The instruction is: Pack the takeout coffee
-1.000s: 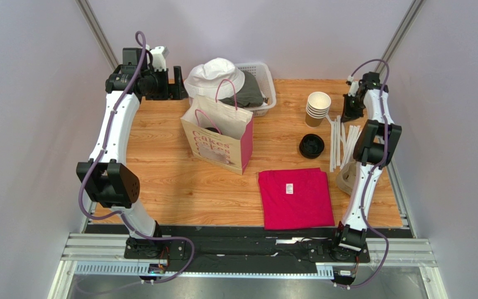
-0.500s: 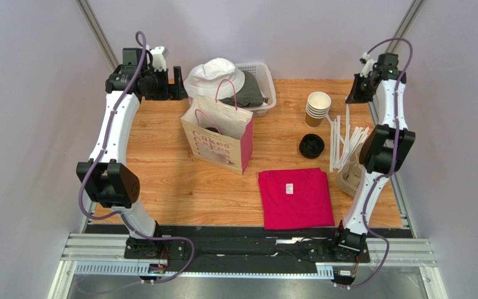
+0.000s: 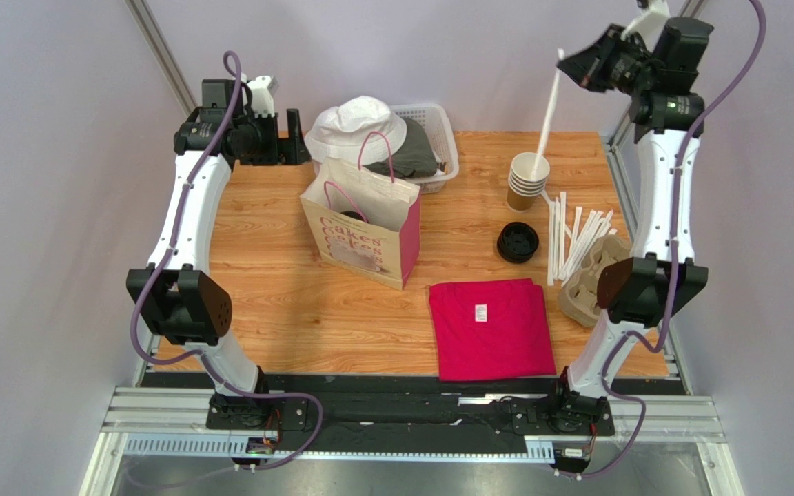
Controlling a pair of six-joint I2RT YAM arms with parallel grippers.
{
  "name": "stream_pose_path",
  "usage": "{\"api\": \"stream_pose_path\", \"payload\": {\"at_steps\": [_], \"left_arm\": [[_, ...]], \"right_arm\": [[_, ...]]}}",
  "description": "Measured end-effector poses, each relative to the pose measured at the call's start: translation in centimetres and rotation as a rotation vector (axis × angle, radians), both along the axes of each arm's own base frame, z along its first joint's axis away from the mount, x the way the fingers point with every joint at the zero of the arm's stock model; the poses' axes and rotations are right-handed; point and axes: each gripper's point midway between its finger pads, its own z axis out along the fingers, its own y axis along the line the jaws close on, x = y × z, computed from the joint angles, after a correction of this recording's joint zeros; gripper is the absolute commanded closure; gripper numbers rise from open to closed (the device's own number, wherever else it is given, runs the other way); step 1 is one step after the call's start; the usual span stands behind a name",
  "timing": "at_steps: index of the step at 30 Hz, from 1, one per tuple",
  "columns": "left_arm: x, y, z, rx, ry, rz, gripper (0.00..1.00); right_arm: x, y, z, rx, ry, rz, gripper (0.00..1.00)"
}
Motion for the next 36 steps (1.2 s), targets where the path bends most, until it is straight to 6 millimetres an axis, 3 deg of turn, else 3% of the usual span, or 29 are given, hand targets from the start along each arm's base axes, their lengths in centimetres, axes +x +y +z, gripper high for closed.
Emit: {"api": "stream_pose_path", "payload": {"at_steps": [3,5,7,8,9,13,17,22,31,36], "left_arm": [[0.1,0.1,0.1,0.000,-0.006,0.003,0.01],[0.2,0.2,0.1,0.000,-0.008,0.004,0.01],[0.3,0.2,0.2,0.000,-0.012,0.004,0.01],[0.3,0.1,0.2,-0.001,-0.016,0.004,0.01],[0.5,0.1,0.4,-0.002,-0.025,0.005,0.01],[0.4,0.1,0.8,-0.004,-0.044,0.007,0.01],[-0.3,0.8,1.4,-0.004,-0.062,0.022,0.01],[-1.2,1.5,2.2,0.002,-0.085,0.035,0.01],[-2.3,1.5,1.8,0.008,-0.086,0.030,0.01],[-2.9,1.6,1.1,0.013,-0.072,0.025,0.01]], "right_arm": [[-1.4,7.0,7.0,0.040,-0.212,0.139,1.00],[-3.4,13.4,11.5,0.070,-0.360,0.269,1.00],[-5.7,18.4,14.4,0.092,-0.475,0.379,1.00],[-10.0,25.7,17.1,0.119,-0.617,0.550,1.00],[-10.0,25.7,17.1,0.119,-0.617,0.550,1.00],[-13.2,30.6,18.0,0.117,-0.732,0.668,1.00],[-14.2,34.0,15.9,0.073,-0.760,0.748,1.00],[-13.7,36.9,10.0,0.006,-0.678,0.825,1.00],[-12.6,39.0,-1.2,-0.103,-0.499,0.904,1.00],[-13.4,39.4,-6.9,-0.164,-0.396,0.955,0.84]]}}
